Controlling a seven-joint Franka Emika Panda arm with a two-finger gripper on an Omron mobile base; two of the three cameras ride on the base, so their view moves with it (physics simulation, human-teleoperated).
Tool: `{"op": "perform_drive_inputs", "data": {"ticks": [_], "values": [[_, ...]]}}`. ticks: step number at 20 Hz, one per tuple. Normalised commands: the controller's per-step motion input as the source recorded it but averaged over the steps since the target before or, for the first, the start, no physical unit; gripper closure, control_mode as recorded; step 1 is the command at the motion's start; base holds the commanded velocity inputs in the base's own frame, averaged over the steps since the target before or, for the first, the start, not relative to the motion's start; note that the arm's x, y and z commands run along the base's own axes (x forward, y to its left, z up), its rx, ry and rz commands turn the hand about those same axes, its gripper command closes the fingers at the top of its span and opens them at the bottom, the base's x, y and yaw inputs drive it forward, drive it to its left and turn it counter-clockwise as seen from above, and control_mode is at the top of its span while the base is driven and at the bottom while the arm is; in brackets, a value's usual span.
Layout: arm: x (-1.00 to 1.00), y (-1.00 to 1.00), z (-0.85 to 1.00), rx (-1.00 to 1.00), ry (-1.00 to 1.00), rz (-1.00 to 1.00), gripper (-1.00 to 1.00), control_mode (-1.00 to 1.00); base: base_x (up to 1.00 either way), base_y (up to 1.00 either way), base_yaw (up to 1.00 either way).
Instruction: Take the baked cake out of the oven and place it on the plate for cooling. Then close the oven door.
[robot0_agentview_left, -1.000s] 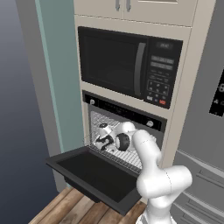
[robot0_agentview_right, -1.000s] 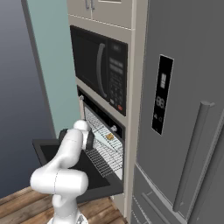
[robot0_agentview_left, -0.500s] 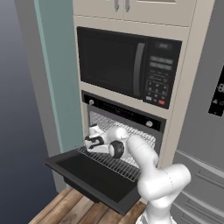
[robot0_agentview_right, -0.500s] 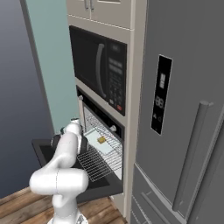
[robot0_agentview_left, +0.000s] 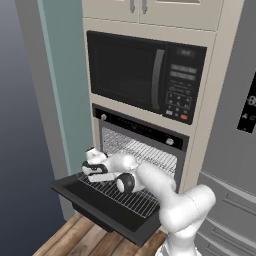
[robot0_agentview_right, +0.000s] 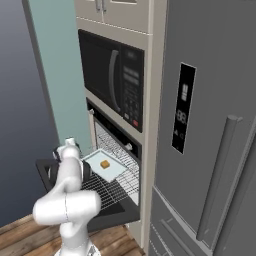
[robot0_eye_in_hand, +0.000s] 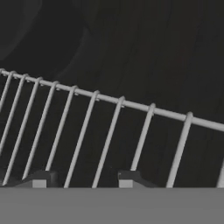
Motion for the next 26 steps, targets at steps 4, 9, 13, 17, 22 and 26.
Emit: {"op": "perform_drive_inputs", "data": {"ticks": [4,9,13,17,22,26], "values": [[-0.5,0.01,0.55,-0.07,-0.61,0.0,-1.0,-1.0,0.0,0.0,0.0],[0.04,0.0,0.5,-0.18,-0.67,-0.1,-1.0,-1.0,0.0,0.0,0.0],[0.2,-0.04,-0.11,-0.28,-0.48,-0.25,-1.0,-1.0,0.0,0.0,0.0],[0.25,-0.56,-0.24,-0.21,-0.32,-0.26,-1.0,-1.0,0.0,0.0,0.0],[0.24,-0.71,-0.04,-0.04,-0.17,-0.31,-1.0,-1.0,0.0,0.0,0.0],[0.33,-0.31,-0.01,0.0,0.0,-0.35,-1.0,-1.0,0.0,0.0,0.0]]}}
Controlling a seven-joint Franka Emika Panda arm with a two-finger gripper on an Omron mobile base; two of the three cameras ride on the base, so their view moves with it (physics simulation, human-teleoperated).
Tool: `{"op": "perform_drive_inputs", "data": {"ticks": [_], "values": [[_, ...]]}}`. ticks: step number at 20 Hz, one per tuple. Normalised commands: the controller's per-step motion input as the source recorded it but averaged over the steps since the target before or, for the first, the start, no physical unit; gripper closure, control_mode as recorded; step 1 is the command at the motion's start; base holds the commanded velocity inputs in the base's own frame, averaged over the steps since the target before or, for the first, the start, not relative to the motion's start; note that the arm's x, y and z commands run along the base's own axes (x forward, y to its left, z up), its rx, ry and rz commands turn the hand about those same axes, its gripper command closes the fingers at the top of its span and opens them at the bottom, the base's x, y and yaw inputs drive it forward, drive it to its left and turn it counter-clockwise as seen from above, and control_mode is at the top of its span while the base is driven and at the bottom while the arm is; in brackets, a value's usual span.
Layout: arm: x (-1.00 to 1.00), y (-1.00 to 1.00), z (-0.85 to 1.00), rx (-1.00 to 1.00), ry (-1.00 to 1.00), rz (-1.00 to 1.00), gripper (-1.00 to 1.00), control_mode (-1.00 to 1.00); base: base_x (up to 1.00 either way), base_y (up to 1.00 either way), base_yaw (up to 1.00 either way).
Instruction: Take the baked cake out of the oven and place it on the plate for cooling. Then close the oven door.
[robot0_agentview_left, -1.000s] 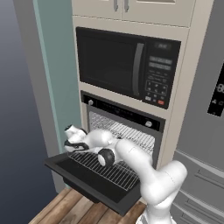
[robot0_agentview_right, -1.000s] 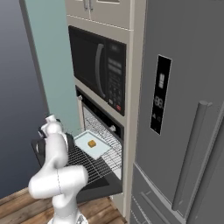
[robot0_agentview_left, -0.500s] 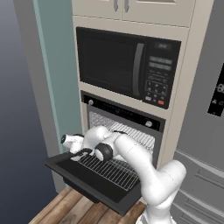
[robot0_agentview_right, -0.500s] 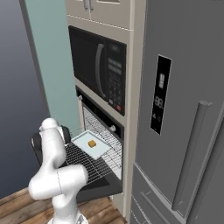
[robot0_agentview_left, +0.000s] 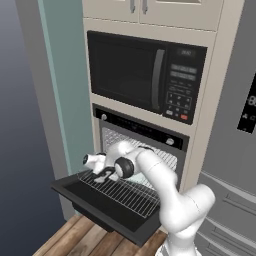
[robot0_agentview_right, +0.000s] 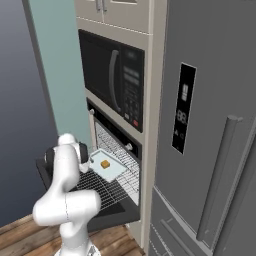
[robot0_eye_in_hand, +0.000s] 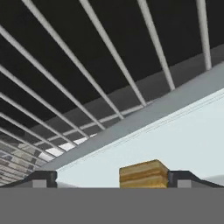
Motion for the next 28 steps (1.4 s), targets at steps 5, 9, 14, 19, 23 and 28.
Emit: {"op": "perform_drive_inputs", "data": {"ticks": [5,9,14,19,23,28], "values": [[0.45,-0.05,-0.05,-0.01,0.01,-0.34,-1.0,-1.0,0.0,0.0,0.0],[0.46,0.0,-0.04,-0.06,0.0,-0.26,-1.0,-1.0,0.0,0.0,0.0],[0.22,0.01,-0.2,-0.09,0.01,-0.2,-1.0,-1.0,0.0,0.0,0.0],[-0.71,0.01,-0.41,-0.09,0.02,-0.14,-1.0,-1.0,0.0,0.0,0.0],[-0.83,0.01,0.11,0.0,0.07,-0.11,-1.0,-1.0,0.0,0.0,0.0],[-0.39,0.0,0.64,0.0,0.09,-0.09,-1.0,-1.0,0.0,0.0,0.0]]}}
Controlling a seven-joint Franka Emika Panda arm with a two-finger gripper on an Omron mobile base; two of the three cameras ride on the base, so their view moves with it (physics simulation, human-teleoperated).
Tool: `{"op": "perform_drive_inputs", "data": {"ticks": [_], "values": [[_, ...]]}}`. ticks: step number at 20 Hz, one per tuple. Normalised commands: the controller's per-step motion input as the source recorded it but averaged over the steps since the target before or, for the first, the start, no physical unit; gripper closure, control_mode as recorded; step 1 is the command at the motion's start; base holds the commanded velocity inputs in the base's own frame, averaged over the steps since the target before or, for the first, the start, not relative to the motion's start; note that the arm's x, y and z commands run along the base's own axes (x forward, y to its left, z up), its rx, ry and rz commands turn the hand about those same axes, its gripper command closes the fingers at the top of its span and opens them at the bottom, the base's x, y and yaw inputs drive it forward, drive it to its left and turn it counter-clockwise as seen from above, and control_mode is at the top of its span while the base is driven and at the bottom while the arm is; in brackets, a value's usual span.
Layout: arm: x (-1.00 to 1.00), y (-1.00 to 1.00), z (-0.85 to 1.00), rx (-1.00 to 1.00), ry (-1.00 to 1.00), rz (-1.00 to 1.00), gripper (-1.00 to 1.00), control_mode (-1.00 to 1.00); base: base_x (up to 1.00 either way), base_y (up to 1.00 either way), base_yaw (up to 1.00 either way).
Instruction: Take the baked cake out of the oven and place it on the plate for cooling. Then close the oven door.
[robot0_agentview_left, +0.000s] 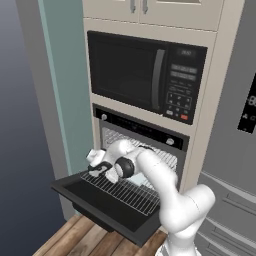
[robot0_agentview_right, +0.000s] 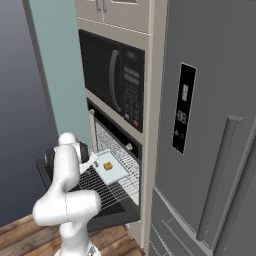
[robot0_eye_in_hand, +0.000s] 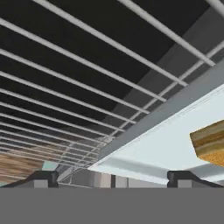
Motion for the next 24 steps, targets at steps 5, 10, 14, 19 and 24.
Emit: {"op": "perform_drive_inputs", "data": {"ticks": [5,10,14,19,24], "values": [[0.01,0.13,0.85,-0.02,0.13,-0.04,-1.0,-1.0,0.0,0.0,0.0],[0.1,0.04,-0.18,-0.15,0.13,0.0,-1.0,-1.0,0.0,0.0,0.0],[0.16,0.0,-0.24,-0.11,0.0,0.01,-1.0,-1.0,0.0,0.0,0.0],[0.33,0.0,0.07,0.0,0.09,0.07,-1.0,-1.0,0.0,0.0,0.0],[0.45,0.0,0.06,-0.01,0.27,0.09,-1.0,-1.0,0.0,0.0,0.0]]}}
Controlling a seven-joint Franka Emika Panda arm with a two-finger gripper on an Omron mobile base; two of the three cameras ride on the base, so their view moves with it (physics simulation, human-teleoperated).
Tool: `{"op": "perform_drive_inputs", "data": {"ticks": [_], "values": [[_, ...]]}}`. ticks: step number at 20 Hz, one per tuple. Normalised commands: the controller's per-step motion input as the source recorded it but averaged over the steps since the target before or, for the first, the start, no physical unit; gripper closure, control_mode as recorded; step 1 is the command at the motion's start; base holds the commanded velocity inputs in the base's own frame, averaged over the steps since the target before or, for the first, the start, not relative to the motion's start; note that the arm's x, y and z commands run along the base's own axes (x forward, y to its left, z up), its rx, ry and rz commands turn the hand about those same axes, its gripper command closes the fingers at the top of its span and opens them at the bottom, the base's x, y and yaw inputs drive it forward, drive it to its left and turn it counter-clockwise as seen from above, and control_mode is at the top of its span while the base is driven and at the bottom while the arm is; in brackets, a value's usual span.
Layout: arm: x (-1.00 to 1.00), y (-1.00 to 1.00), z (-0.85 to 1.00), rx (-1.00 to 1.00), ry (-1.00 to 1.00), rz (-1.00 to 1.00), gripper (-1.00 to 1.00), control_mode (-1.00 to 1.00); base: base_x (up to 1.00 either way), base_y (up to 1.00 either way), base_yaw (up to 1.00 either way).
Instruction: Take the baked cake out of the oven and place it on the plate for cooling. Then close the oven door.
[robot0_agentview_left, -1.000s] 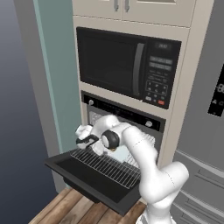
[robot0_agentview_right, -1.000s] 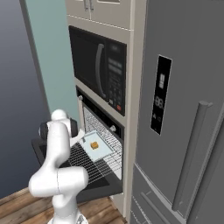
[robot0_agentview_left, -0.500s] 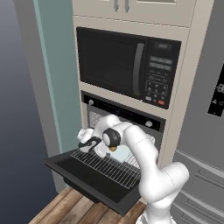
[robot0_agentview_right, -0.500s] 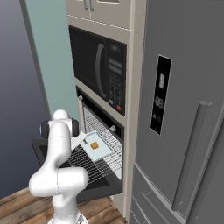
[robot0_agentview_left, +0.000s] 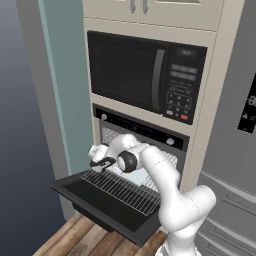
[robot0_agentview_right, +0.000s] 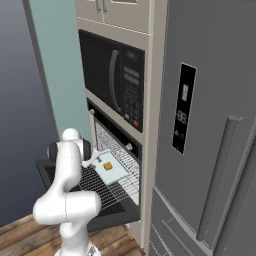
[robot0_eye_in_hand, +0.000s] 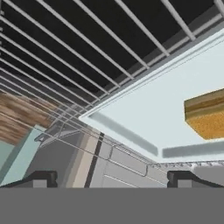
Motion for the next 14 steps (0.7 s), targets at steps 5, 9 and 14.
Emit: {"op": "perform_drive_inputs", "data": {"ticks": [5,9,14], "values": [[0.31,0.0,-0.3,-0.04,0.2,0.14,-1.0,-1.0,0.0,0.0,0.0],[0.15,0.0,-0.39,-0.05,0.01,0.11,-1.0,-1.0,0.0,0.0,0.0],[0.21,0.0,-0.07,-0.01,0.0,0.06,-1.0,-1.0,0.0,0.0,0.0]]}}
